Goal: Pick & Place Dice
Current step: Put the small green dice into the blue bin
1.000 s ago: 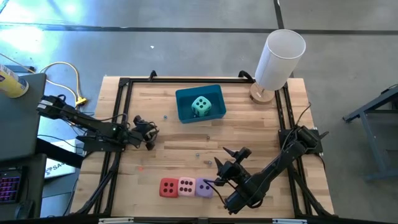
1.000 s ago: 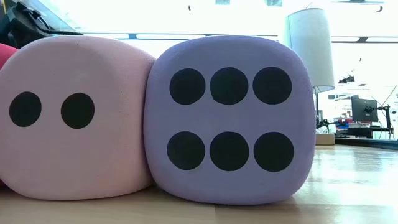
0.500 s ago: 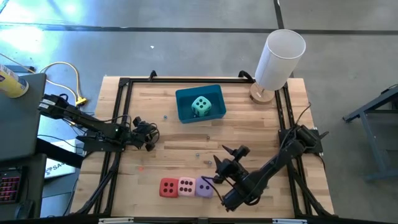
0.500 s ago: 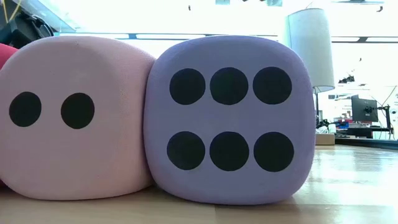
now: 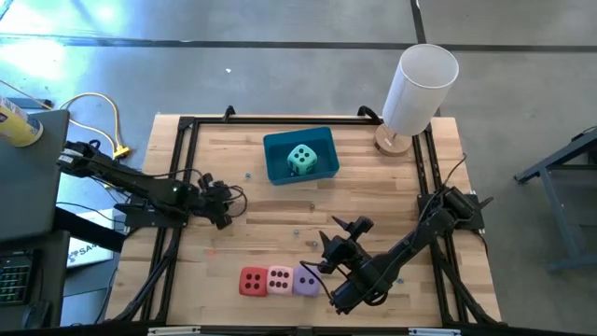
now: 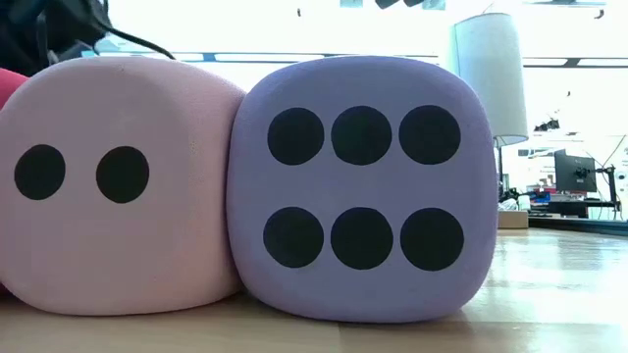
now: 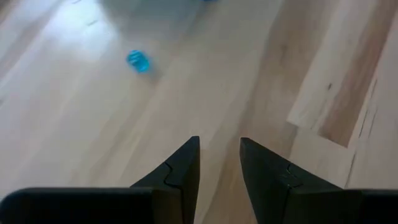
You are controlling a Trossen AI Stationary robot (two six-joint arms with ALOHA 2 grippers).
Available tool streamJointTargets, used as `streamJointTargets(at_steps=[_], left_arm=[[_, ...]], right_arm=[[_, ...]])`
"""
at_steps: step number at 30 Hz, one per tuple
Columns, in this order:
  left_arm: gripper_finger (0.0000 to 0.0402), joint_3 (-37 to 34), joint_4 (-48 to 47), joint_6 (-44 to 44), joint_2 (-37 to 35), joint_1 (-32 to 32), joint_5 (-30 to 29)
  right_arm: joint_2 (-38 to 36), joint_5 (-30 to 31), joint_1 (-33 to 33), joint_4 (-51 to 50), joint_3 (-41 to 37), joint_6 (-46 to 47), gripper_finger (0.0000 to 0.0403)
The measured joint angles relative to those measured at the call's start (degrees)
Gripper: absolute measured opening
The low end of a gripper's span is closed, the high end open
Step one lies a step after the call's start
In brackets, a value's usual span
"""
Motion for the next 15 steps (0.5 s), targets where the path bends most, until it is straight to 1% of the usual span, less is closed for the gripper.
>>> streamJointTargets(at_steps=[3,5,7,12,15], left_arm=[[0.0108,4.26,-10.64,-9.77,0.00,0.04,0.41],[0.0108,5.70,-14.68,-15.88,0.00,0.59,1.14],[0.0108,5.87,-16.67,-20.11,0.01,1.71,2.37],[0.0108,5.87,-16.87,-23.68,0.52,5.05,3.20],[0.0108,5.87,-16.80,-24.05,0.93,6.35,3.22]], right_arm=[[0.00,0.00,0.00,0.06,0.00,-0.02,0.0249],[0.00,-0.11,0.00,0.08,0.00,0.00,0.0249],[0.00,-0.13,0.00,0.08,0.00,0.00,0.0249],[0.00,-0.15,0.00,0.08,0.00,-0.02,0.0249],[0.00,-0.34,0.00,0.08,0.00,-0.02,0.0249]])
